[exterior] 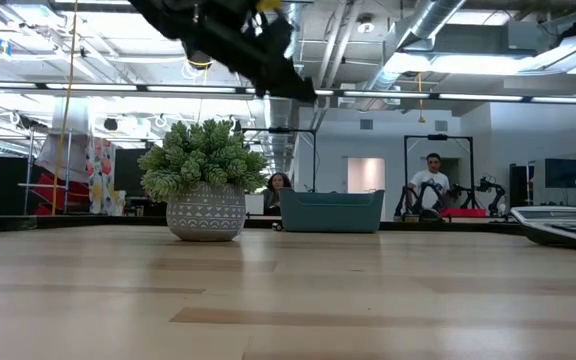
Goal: Sort batteries
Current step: Put the black battery into the blue bin
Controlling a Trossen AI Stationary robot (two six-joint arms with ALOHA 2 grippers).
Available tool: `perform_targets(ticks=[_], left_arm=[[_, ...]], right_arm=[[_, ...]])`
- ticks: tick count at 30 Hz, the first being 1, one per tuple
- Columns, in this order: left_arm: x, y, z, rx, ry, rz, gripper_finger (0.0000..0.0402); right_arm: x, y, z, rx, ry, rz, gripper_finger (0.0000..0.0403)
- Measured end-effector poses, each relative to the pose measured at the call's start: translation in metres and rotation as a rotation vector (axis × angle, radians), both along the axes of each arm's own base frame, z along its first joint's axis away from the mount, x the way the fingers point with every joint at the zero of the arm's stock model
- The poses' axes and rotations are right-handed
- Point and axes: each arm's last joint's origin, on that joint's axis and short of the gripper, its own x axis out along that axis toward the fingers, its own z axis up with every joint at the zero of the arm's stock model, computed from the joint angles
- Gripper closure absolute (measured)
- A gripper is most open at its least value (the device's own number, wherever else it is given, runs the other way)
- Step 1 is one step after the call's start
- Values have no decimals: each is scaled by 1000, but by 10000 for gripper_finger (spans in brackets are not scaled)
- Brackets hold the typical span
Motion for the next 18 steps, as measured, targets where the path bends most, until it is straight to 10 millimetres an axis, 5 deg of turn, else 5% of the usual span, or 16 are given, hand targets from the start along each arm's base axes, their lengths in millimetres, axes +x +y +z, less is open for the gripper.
perform_targets(ticks=[10,18], left_arm=[[28,80,-20,-110,21,117,361],[38,109,-35,-212,96,182,331]], right_arm=[[0,0,-1,2,8,0,183],[0,0,-2,4,21,0,183]])
